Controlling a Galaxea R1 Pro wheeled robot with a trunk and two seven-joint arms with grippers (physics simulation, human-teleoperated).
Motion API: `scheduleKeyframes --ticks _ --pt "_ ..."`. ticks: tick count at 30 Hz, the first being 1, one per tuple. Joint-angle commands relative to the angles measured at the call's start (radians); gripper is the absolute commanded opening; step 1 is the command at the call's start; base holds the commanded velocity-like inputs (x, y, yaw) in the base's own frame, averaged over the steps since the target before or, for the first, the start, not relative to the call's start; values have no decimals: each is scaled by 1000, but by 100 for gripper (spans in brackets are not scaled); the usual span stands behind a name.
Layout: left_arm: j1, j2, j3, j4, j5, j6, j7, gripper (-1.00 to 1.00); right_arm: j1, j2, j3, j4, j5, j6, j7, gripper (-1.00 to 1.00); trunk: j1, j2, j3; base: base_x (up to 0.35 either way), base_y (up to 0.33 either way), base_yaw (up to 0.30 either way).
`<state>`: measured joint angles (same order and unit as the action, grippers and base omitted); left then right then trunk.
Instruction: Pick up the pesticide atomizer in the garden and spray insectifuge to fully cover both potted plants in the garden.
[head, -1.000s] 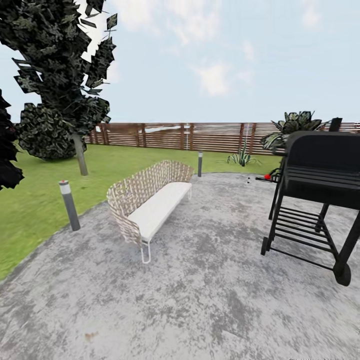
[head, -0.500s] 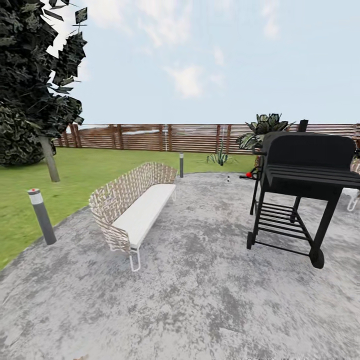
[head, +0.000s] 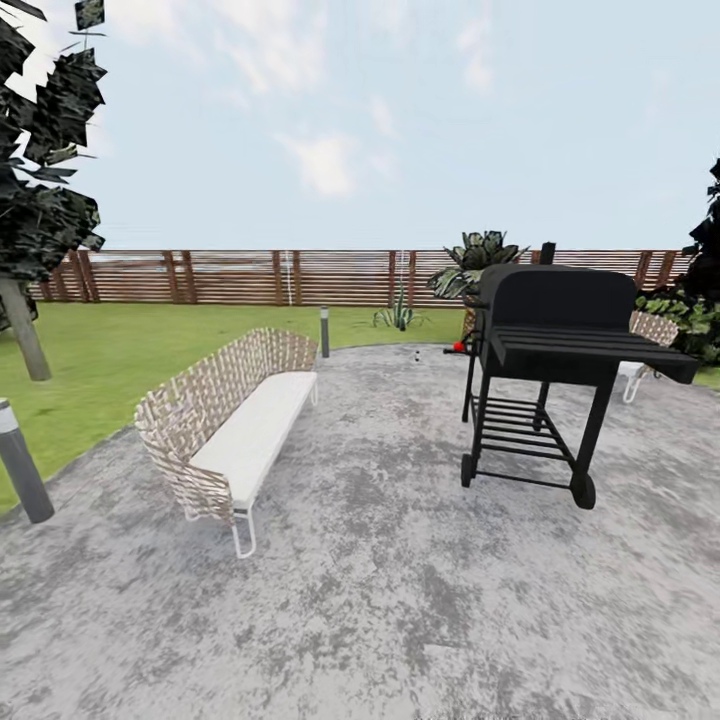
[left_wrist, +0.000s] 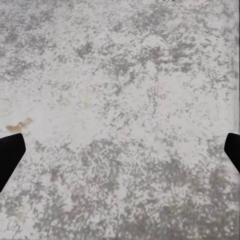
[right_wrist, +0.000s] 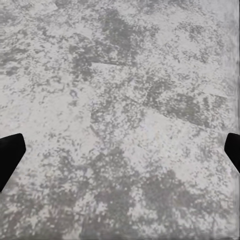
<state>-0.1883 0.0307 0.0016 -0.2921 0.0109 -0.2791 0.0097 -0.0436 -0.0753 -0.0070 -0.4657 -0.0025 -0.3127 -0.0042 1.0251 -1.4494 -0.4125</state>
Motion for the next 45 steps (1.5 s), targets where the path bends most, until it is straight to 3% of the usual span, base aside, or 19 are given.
scheduleKeyframes --ticks 1,10,14,24,45 --pt "0 -1 0 0 1 -3 1 100 -1 0 -1 1 0 -3 0 100 0 -1 -1 0 24 -292" --pt "0 0 0 0 1 -3 -1 100 -1 0 -1 1 0 -3 0 100 0 -1 2 0 7 -292" --pt "0 1 0 1 1 -3 -5 100 -1 0 -1 2 1 -3 0 100 15 -29 -9 0 1 -292" --pt "0 2 1 1 1 -3 -5 100 -1 2 1 1 1 -3 0 100 54 -99 -40 0 0 -266" --pt "0 2 1 1 0 -3 2 100 -1 9 9 1 2 -3 -2 100 134 -246 -127 0 0 -15"
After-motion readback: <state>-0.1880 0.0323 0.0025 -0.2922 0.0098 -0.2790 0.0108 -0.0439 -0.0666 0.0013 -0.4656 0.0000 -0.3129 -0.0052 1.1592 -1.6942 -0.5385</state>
